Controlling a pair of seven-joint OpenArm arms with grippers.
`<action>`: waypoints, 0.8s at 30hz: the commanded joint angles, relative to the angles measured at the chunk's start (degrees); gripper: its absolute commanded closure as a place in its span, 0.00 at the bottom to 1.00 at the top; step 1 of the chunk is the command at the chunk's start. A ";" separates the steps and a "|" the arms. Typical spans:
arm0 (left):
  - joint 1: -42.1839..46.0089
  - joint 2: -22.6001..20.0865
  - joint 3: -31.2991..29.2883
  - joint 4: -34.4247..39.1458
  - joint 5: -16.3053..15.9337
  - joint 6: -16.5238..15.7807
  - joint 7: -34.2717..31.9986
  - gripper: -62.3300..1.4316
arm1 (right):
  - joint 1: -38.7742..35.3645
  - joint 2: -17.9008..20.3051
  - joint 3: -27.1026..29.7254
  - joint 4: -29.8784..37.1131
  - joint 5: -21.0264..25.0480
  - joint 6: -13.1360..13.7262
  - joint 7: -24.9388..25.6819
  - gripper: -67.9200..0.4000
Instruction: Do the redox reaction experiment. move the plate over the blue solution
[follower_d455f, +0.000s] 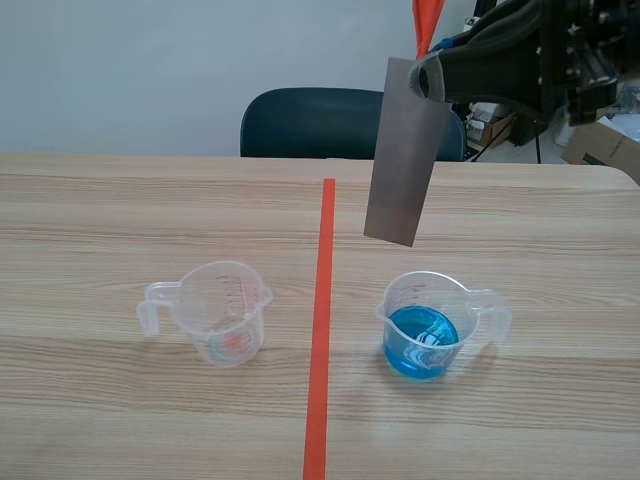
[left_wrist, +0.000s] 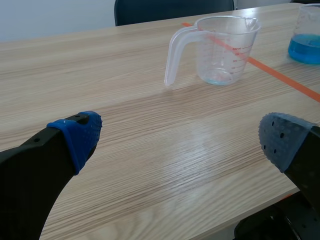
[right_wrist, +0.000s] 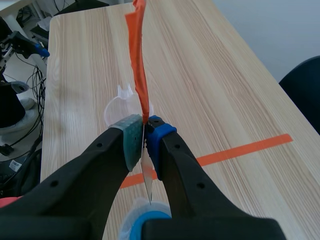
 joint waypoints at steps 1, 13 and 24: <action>2.51 -2.08 -0.07 1.53 -2.99 -0.20 -2.64 0.00 | 1.33 1.51 1.57 0.83 1.07 0.46 1.75 0.99; 12.94 -9.35 -0.07 9.70 -7.08 -2.67 -2.64 0.00 | 1.31 11.28 1.57 1.09 1.05 0.46 7.87 0.99; 21.00 -18.51 -0.17 15.15 -19.15 -2.21 -2.64 0.00 | 0.85 17.05 1.55 7.52 0.81 0.46 8.11 0.99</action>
